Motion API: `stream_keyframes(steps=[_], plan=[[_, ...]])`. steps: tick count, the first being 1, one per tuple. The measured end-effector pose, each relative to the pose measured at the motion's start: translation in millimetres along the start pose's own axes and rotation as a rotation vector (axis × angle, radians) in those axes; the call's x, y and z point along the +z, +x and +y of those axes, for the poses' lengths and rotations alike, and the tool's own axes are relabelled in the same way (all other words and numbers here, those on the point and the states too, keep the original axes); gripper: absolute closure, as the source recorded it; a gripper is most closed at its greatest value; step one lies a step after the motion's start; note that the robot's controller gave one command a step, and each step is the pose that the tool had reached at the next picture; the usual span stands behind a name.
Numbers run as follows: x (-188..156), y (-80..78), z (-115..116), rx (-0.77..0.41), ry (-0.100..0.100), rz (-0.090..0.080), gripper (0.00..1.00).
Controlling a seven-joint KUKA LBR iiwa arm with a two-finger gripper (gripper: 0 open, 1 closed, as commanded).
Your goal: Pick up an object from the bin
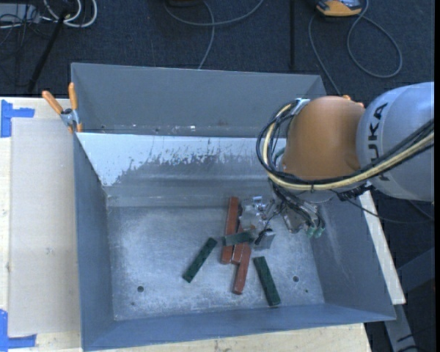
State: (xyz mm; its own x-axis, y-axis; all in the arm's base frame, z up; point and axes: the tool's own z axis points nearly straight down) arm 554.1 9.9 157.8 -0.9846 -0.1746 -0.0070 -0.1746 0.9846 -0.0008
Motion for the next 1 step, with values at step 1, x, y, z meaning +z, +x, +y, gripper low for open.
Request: stream_keyframes(steps=[1], plan=[[-68.9,3.8,-3.9,-0.003,0.001,-0.001,1.0]])
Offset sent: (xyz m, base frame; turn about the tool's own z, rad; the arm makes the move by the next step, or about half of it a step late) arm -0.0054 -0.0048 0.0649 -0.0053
